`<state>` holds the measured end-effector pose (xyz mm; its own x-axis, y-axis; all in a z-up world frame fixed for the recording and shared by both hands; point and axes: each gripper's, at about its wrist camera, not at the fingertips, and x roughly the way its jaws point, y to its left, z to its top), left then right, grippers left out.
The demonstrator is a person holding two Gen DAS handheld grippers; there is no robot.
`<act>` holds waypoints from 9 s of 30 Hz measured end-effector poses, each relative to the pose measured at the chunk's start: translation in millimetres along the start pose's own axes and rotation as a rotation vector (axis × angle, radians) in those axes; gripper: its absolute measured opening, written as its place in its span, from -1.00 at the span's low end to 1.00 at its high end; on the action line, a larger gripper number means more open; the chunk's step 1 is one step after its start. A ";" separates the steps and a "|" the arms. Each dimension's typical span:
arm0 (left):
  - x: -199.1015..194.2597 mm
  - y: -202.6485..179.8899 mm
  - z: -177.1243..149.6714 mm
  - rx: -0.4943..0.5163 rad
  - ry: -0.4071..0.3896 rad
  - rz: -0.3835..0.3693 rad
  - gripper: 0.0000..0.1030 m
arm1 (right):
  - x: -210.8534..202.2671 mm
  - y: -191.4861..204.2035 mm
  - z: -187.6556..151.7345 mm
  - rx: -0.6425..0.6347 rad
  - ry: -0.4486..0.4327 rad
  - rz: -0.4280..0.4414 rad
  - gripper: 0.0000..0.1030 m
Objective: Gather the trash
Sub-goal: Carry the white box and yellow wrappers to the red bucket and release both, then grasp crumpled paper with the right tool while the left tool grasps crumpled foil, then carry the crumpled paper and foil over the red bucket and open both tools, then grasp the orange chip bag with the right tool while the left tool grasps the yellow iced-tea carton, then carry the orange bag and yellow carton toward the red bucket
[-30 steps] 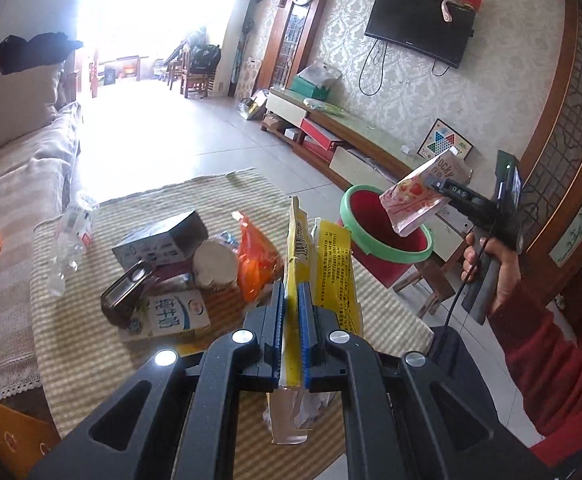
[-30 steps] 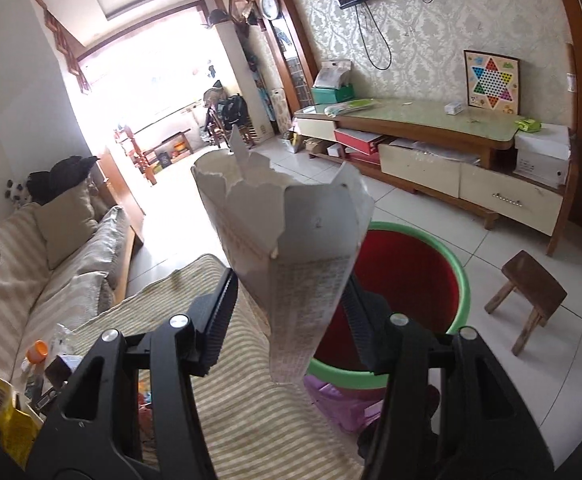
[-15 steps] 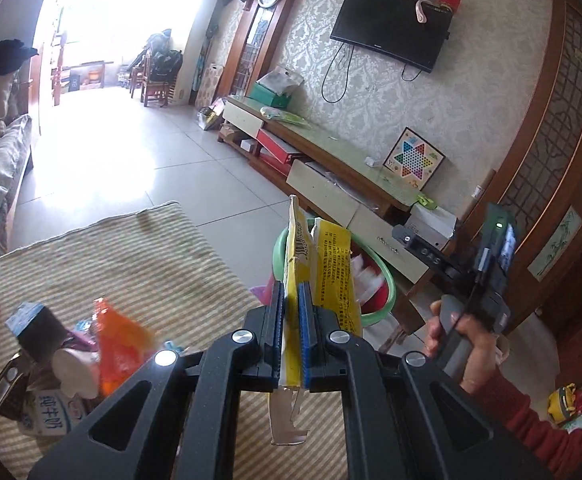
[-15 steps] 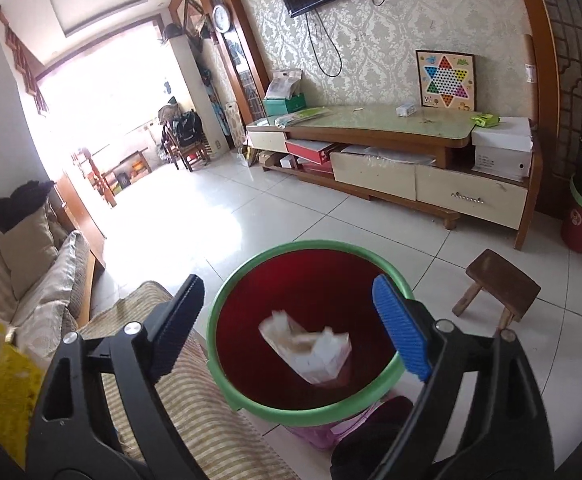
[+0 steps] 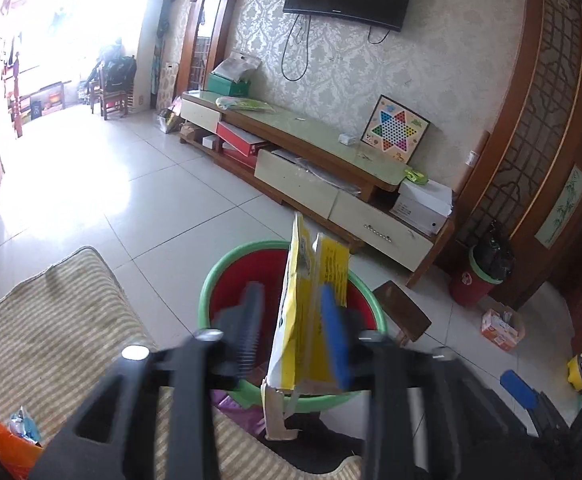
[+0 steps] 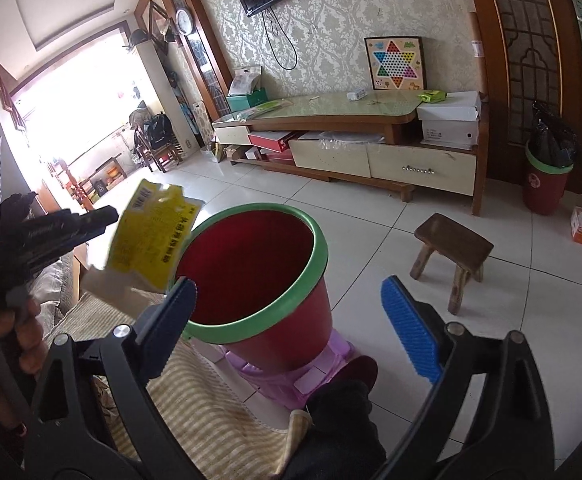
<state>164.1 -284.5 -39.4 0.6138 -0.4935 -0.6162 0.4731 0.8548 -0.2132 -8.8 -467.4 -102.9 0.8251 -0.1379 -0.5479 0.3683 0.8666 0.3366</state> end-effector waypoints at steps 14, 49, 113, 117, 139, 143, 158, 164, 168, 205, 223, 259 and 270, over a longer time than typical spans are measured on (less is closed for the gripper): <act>-89.0 31.0 -31.2 -0.113 -0.031 0.060 0.48 | -12.5 59.1 -3.5 -0.103 0.035 0.123 0.79; -165.7 142.6 -270.8 -0.340 0.245 0.115 -0.24 | 1.9 209.9 -74.9 -0.445 0.373 0.448 0.81; -217.3 119.7 -84.9 -0.258 -0.111 0.341 -0.23 | -28.3 202.8 2.0 -0.324 0.150 0.553 -0.28; -203.6 113.7 -77.1 -0.247 -0.095 0.337 -0.23 | -23.5 190.2 8.8 -0.309 0.138 0.531 -0.28; -85.2 32.5 -13.5 -0.128 -0.059 0.133 -0.24 | 28.0 78.8 72.1 -0.189 0.065 0.336 -0.28; -49.0 23.0 -6.7 -0.111 -0.021 0.085 -0.23 | 43.2 61.9 78.6 -0.171 0.062 0.305 -0.28; -0.5 22.2 -1.0 -0.142 -0.005 0.016 0.34 | 85.8 38.6 73.5 -0.142 0.105 0.237 -0.28; -40.5 28.5 -29.4 -0.108 -0.009 0.126 0.37 | 107.0 49.2 66.2 -0.156 0.137 0.230 -0.28; -58.2 30.2 -34.2 -0.106 -0.012 0.134 0.37 | 119.0 57.0 65.3 -0.159 0.147 0.224 -0.28; -196.8 172.0 -217.3 -0.780 -0.037 0.491 0.37 | 18.3 187.1 -37.1 -0.505 0.220 0.353 0.33; -187.6 188.3 -256.7 -1.090 -0.050 0.521 0.57 | 1.5 198.4 -75.4 -0.521 0.321 0.407 0.33; -181.3 222.7 -267.5 -0.737 0.213 0.440 0.20 | 35.9 328.2 -124.2 -0.542 0.409 0.451 0.23; -191.4 221.7 -279.4 -0.749 0.172 0.451 -0.32 | 39.7 311.6 -128.6 -0.569 0.420 0.403 -0.82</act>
<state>-25.1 44.3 -180.5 0.5097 -0.1053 -0.8539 -0.3648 0.8724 -0.3254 83.6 -141.2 -118.3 0.5768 0.3304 -0.7471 -0.2901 0.9378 0.1907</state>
